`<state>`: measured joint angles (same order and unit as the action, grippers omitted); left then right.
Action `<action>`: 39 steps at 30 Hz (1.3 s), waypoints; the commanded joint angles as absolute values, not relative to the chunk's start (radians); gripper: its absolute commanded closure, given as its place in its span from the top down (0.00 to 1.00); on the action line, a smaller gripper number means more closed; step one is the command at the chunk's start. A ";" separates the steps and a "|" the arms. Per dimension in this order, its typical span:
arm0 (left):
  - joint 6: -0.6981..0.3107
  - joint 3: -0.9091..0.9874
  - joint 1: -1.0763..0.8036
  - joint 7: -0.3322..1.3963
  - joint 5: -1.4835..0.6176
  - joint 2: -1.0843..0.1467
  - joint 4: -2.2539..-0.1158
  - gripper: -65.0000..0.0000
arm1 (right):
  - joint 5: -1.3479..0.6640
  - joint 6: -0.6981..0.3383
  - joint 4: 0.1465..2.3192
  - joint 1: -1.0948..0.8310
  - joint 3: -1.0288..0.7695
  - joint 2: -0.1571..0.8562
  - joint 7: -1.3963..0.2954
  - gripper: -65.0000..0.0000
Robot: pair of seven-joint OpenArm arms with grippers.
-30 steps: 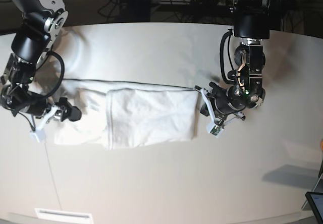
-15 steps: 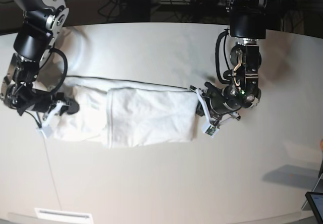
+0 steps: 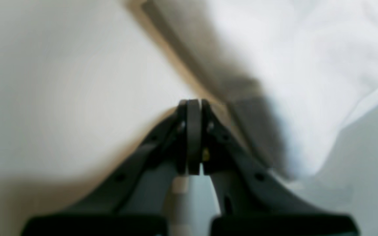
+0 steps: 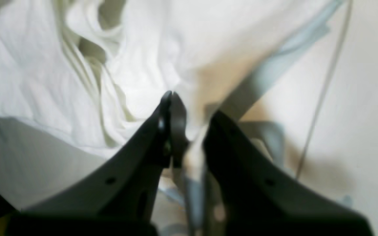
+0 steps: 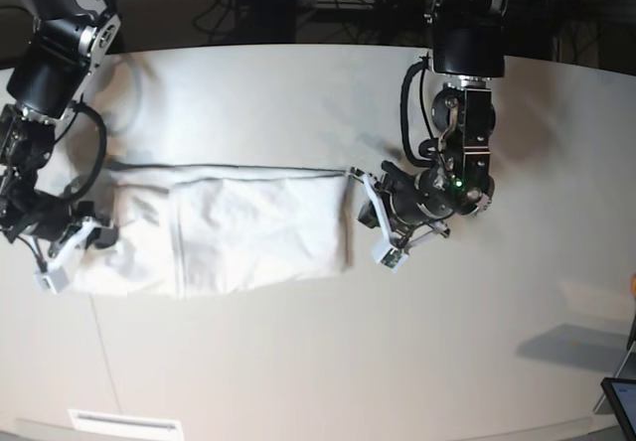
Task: Fold the T-shirt properly
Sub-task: 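Push the bundle edges inward with both grippers to compact the shirt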
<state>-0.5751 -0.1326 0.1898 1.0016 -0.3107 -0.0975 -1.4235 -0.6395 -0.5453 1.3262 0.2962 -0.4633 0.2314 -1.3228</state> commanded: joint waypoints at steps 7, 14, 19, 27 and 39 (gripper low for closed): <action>-0.575 -0.130 0.292 0.980 -0.320 -0.062 -1.325 0.00 | -0.659 -0.395 1.483 0.309 -0.332 0.252 -1.314 0.00; -0.576 -0.131 0.348 0.974 -0.320 0.016 -1.221 0.00 | -0.659 -0.262 1.575 0.305 -0.231 0.248 -1.313 0.00; -0.576 -0.131 0.361 0.974 -0.320 0.051 -1.193 0.00 | -0.657 -0.206 1.647 0.278 -0.229 0.223 -1.291 0.00; -0.576 -0.257 0.387 0.972 -0.320 0.058 -1.187 0.00 | -0.656 -0.191 1.718 0.257 -0.228 0.205 -1.290 0.00; -0.576 -0.255 0.392 0.970 -0.318 0.064 -1.187 0.00 | -0.656 -0.036 1.768 0.206 -0.021 0.205 -1.202 0.00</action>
